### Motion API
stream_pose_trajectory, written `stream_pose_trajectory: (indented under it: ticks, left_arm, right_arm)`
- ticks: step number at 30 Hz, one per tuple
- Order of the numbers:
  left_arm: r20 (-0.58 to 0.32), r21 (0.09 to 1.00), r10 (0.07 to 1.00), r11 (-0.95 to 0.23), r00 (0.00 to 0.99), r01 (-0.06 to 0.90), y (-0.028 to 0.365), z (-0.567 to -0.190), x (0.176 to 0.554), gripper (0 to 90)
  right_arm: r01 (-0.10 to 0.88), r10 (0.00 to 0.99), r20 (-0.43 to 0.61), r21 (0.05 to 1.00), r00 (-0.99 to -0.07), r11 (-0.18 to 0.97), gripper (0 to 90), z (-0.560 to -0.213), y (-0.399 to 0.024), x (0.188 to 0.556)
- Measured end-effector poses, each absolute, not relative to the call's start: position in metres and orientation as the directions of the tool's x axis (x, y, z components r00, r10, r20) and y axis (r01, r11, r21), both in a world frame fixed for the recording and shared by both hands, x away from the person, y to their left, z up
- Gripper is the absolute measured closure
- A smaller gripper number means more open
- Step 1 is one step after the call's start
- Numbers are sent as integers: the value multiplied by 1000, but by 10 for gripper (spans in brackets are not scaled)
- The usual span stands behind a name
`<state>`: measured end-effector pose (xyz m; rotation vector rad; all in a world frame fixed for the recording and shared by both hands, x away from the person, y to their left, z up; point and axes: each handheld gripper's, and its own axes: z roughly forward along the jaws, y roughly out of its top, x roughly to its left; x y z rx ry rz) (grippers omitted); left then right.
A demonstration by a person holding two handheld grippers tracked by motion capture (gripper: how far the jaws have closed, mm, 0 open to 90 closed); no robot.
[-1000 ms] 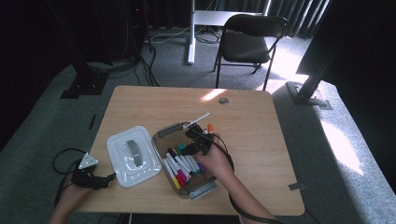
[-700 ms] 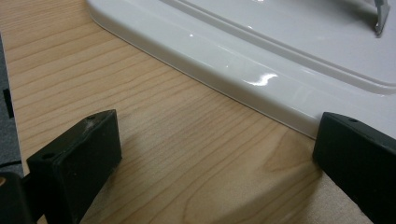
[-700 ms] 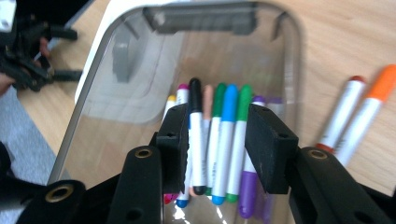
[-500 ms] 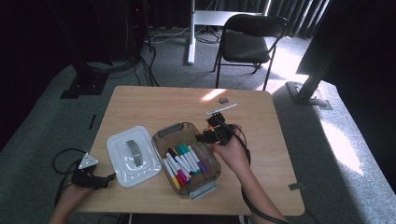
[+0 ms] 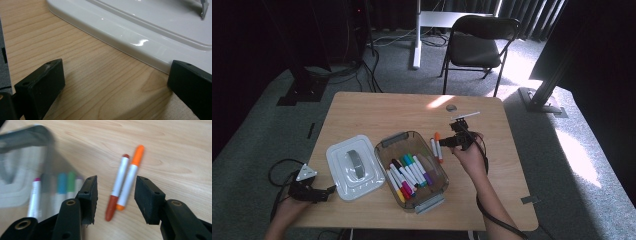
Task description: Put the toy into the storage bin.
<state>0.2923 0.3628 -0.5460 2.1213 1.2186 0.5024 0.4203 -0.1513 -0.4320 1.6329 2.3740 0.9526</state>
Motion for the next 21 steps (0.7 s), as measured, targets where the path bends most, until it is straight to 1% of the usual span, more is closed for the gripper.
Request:
stream_pose_trajectory:
  ticks: [11, 13, 21]
  left_arm:
    - [15, 687, 867, -371, 499, 625, 363, -546, 292, 17]
    - [13, 687, 866, -370, 499, 625, 363, -546, 292, 17]
    - [13, 687, 866, -371, 499, 625, 363, -546, 292, 17]
  right_arm:
    - [842, 894, 249, 495, -372, 213, 548, -481, -146, 447]
    - [844, 893, 261, 496, -368, 203, 549, -488, -145, 449]
    - [864, 913, 226, 459, -340, 208, 565, -506, -141, 459]
